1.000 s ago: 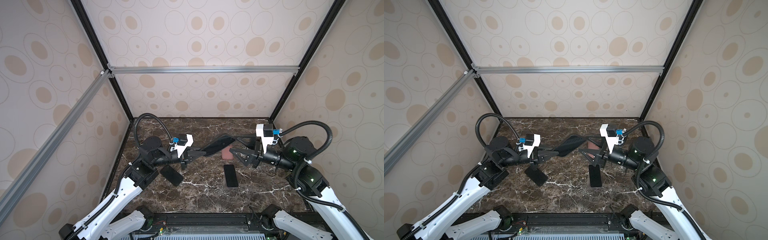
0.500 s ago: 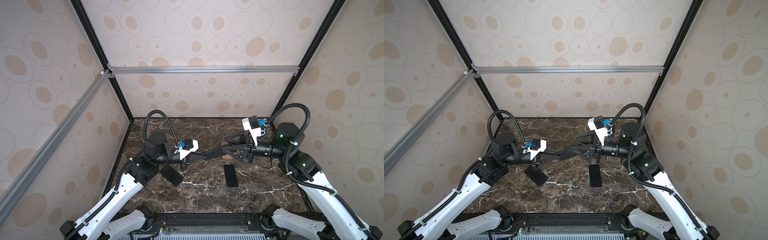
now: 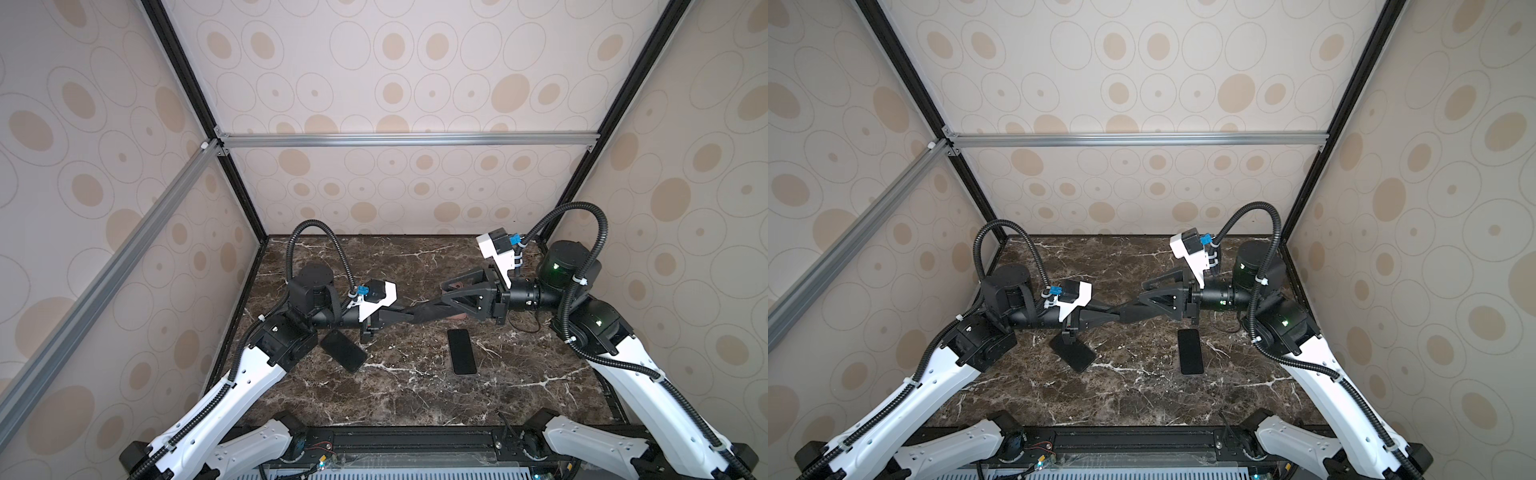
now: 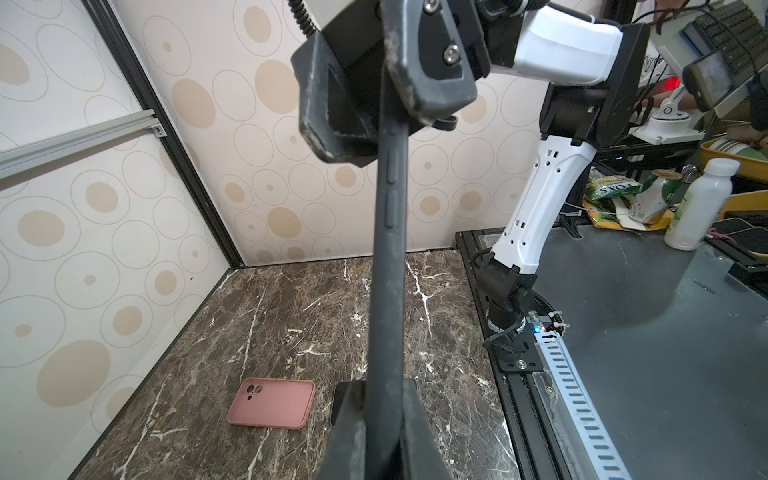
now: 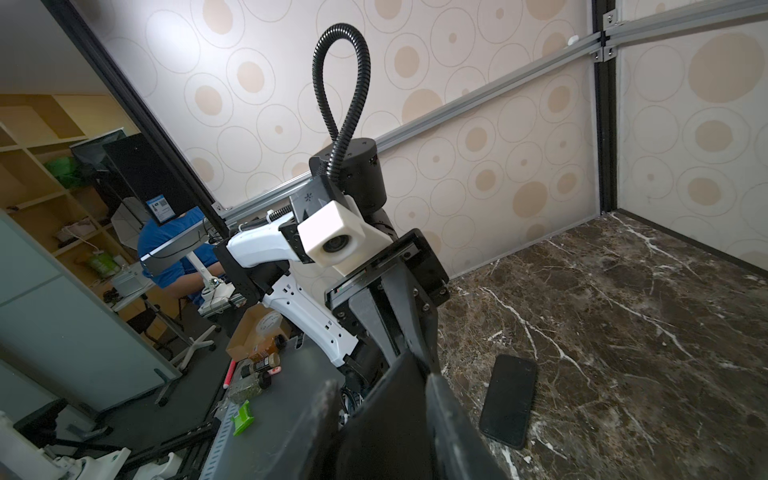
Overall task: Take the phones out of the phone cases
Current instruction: 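Hold the black phone upright in the left gripper, right gripper raised aside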
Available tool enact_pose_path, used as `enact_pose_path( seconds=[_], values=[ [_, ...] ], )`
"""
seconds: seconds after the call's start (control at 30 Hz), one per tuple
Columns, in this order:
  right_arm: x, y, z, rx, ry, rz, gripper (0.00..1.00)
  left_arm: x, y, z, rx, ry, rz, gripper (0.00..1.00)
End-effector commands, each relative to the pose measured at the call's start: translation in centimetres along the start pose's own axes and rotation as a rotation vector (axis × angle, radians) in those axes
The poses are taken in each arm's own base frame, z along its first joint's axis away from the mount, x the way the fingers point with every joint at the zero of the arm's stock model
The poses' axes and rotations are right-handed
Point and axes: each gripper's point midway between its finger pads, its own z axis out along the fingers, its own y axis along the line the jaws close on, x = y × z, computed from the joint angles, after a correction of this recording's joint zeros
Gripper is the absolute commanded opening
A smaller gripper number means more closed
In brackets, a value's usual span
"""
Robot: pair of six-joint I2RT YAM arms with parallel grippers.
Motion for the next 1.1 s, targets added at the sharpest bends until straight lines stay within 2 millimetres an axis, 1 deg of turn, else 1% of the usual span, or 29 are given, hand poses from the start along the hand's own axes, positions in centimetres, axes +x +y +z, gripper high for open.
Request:
enact_pose_path(
  seconds=[0.0,0.1,0.13,0.23,0.33,0.43,0.6,0.73,0.93,1.07],
  values=[
    [-0.1,0.1,0.3,-0.025,-0.005,0.032,0.36,-3.9,0.1,-0.9,-0.028,-0.102,0.124,0.0],
    [0.0,-0.1,0.4,-0.029,-0.01,0.05,0.38,-3.8,0.2,-0.9,-0.034,-0.104,0.12,0.0],
    [0.0,-0.1,0.4,-0.031,-0.013,0.055,0.4,-3.7,0.2,-0.8,-0.032,-0.104,0.119,0.0],
    [-0.1,0.6,0.3,-0.066,-0.018,0.03,0.51,-3.6,0.2,-0.7,-0.028,-0.106,0.11,0.0],
    [0.1,1.5,-0.2,-0.081,-0.019,-0.026,0.56,-3.8,0.0,-0.8,-0.02,-0.125,0.102,0.0],
    [0.4,1.6,-0.5,-0.07,-0.012,-0.048,0.56,-3.8,-0.1,-0.8,-0.02,-0.13,0.098,0.0],
    [0.3,1.1,-0.2,-0.061,-0.014,-0.014,0.48,-3.6,-0.1,-0.8,-0.017,-0.127,0.094,0.0],
    [0.1,0.4,0.2,-0.054,-0.02,0.039,0.44,-3.6,-0.1,-0.8,-0.02,-0.127,0.097,0.0],
    [-0.2,-0.3,0.4,-0.028,-0.043,0.099,0.42,-3.2,0.4,-0.6,-0.043,-0.115,0.098,0.0],
    [-0.1,-0.7,0.5,-0.018,-0.049,0.145,0.45,-3.1,0.7,-0.7,-0.068,-0.11,0.102,0.0]
  ],
)
